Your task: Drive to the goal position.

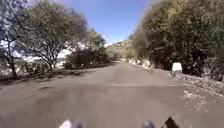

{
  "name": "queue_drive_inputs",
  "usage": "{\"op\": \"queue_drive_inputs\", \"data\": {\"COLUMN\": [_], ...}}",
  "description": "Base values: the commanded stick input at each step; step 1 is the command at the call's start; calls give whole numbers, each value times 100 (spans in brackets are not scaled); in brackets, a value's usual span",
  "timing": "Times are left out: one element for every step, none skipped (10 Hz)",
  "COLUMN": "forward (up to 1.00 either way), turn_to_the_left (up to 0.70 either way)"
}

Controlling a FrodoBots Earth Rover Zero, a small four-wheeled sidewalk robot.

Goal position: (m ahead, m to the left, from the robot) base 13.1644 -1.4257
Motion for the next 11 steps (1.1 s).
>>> {"op": "queue_drive_inputs", "data": {"forward": [50, 50, 50, 50, 50, 50, 50, 50, 50, 50, 50], "turn_to_the_left": [-21, -1, -19, -40, -50, -50, 0, 0, 0, -50, -50]}}
